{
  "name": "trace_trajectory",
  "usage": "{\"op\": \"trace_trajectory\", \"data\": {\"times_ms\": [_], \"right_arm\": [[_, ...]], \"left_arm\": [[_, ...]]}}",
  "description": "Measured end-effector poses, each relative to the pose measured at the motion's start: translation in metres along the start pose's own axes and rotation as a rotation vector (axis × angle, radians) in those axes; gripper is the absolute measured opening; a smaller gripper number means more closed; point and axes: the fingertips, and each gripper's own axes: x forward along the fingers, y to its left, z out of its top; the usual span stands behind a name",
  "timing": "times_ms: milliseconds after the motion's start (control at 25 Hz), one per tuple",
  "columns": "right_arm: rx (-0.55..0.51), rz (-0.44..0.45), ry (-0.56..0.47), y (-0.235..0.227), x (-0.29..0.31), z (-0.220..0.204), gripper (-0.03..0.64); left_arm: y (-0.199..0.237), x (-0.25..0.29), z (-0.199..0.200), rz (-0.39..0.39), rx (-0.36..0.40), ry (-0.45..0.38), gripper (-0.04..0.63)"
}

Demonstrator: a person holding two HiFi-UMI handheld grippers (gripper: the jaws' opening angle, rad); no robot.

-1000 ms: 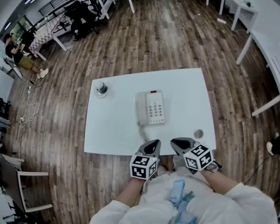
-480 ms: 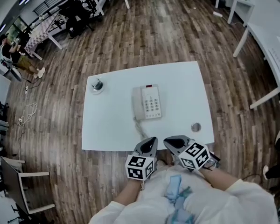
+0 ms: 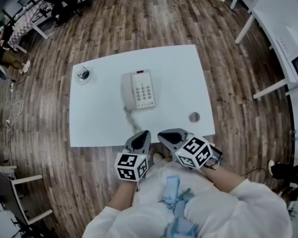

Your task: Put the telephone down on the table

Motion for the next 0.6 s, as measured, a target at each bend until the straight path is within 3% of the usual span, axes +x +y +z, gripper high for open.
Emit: {"op": "trace_trajectory", "data": {"times_ms": [600], "right_arm": [[-0.006,0.014,-0.001,0.0071,-0.0031,0.0006,0.031]], "left_arm": [[-0.007,0.0006,-0.0009,-0.006,-0.017,0.004,0.004]]}}
